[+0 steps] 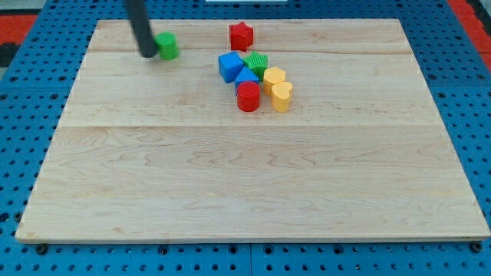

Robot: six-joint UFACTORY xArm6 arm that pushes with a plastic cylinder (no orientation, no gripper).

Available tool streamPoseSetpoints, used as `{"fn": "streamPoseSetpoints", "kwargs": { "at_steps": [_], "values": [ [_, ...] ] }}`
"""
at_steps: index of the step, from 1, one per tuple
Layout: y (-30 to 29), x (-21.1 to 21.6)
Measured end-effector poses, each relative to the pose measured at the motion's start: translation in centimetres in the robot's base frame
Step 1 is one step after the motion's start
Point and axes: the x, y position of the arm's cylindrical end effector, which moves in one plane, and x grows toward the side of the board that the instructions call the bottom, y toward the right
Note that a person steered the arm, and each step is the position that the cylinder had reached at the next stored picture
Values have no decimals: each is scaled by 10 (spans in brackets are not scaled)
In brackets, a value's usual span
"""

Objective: Move green circle closer to the red star

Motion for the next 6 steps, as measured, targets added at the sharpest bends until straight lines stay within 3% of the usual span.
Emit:
{"fn": "streamPoseSetpoints", "kwargs": {
  "at_steps": [1,2,3,4,5,6],
  "values": [
    [39,0],
    [-15,-16],
    [-9,-31],
    [61,-18],
    [67,-12],
    [84,34]
  ]
}}
